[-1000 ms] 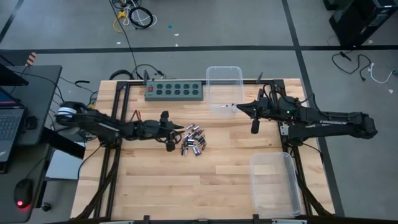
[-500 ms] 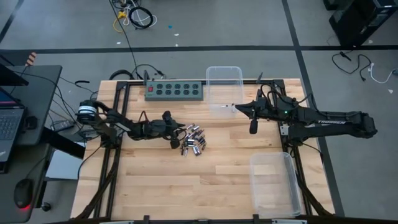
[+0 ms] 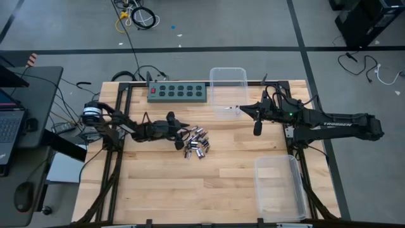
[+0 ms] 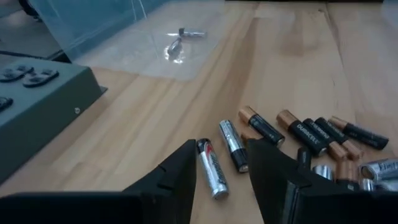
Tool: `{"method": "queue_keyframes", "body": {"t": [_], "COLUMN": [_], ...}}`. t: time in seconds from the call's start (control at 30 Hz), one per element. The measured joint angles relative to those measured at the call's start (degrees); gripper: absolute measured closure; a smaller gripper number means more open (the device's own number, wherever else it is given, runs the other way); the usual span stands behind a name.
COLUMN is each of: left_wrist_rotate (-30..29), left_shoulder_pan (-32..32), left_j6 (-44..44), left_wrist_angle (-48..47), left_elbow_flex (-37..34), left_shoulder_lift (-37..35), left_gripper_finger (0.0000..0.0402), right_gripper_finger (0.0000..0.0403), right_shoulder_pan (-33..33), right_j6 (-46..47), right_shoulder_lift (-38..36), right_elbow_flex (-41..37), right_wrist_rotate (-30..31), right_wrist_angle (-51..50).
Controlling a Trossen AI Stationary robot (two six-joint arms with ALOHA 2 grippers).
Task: Sort batteries
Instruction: Put the silver battery into the top transparent bin
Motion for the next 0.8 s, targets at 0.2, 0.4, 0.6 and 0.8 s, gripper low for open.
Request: {"method": "queue_keyframes", "body": {"t": [0.2, 0.4, 0.6, 0.8], "left_wrist_rotate": [-0.84, -3.33, -3.33, -3.07], "left_shoulder_pan": [-0.09, 0.02, -0.02, -0.02], "left_j6": [-1.35, -1.11, -1.15, -1.15], "left_wrist_angle": [0.42, 0.76, 0.64, 1.54], "left_elbow_flex": [2.69, 3.22, 3.27, 3.27], "left_shoulder_lift": [5.71, 8.15, 9.80, 11.76], "left_gripper_finger": [0.0259, 0.0259, 0.0259, 0.0259], "right_gripper_finger": [0.0400, 0.0400, 0.0400, 0.0400], "right_shoulder_pan": [0.02, -0.18, -0.95, -1.36], "right_j6": [0.15, 0.02, -0.01, -0.01], "right_shoulder_lift": [0.00, 0.00, 0.00, 0.00], "right_elbow_flex": [-0.01, 0.00, 0.01, 0.01], "right_wrist_rotate": [0.05, 0.10, 0.12, 0.12], "right_wrist_angle": [0.09, 0.32, 0.42, 0.39]}}
